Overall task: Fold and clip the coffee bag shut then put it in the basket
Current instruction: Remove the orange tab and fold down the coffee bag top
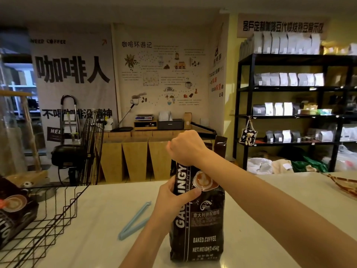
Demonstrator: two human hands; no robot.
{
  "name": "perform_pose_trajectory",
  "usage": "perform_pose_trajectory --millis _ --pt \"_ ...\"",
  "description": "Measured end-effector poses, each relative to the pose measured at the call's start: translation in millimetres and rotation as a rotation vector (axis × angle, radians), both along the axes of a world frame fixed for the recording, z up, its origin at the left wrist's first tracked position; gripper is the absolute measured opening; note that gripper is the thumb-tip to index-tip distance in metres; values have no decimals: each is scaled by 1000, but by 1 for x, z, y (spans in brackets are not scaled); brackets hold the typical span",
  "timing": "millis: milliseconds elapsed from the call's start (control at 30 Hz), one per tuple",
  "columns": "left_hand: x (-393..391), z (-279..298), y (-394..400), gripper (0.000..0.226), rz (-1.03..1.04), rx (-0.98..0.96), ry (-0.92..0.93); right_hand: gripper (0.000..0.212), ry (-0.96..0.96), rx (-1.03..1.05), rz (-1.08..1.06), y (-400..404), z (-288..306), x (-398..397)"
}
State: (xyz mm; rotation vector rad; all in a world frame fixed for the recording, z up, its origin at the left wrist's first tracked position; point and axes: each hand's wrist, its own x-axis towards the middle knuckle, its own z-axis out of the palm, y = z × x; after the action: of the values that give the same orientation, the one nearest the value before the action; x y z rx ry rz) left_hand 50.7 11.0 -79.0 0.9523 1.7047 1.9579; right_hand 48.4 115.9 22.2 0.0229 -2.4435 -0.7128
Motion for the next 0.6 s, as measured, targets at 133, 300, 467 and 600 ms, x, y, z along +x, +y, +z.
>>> perform_pose_trajectory --millis 133,300,467,600 --pt "0 0 -1 42 -14 9 5 47 -38 -86 -3 2 0 -1" --pt "3 3 -2 37 -36 23 35 48 -206 -279 -45 7 8 -3" --pt "1 4 -4 40 -20 14 16 43 -194 -234 -32 -5 27 18" --pt "-4 7 -8 49 -29 25 -36 42 201 -432 234 11 22 52"
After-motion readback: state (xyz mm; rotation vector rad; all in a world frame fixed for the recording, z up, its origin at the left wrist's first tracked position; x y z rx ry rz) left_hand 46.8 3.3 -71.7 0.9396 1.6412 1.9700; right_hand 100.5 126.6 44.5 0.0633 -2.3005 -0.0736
